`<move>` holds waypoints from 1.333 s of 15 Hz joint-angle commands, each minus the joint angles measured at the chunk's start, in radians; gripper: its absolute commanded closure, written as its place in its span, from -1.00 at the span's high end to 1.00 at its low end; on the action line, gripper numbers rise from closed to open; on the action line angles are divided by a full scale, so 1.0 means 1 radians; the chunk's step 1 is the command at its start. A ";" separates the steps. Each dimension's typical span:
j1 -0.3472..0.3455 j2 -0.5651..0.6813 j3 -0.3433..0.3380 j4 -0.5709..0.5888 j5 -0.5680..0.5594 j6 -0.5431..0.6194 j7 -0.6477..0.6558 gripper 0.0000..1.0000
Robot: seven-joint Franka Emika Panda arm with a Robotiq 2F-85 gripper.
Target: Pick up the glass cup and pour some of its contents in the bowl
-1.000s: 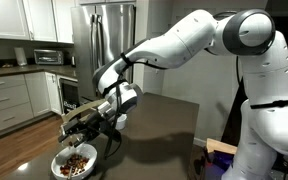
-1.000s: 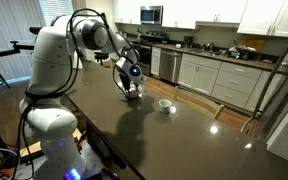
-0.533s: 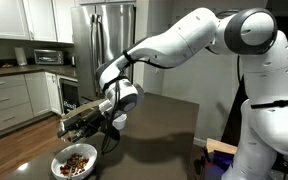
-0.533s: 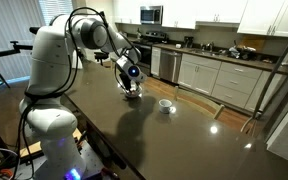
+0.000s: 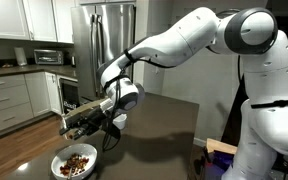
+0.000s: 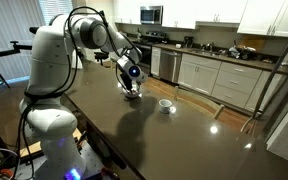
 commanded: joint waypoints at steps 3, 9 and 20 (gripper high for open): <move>-0.007 -0.012 -0.003 -0.035 -0.001 -0.017 -0.005 0.17; -0.006 -0.018 -0.003 -0.042 0.001 -0.015 -0.007 0.17; -0.002 -0.064 0.001 -0.049 0.019 -0.018 -0.026 0.17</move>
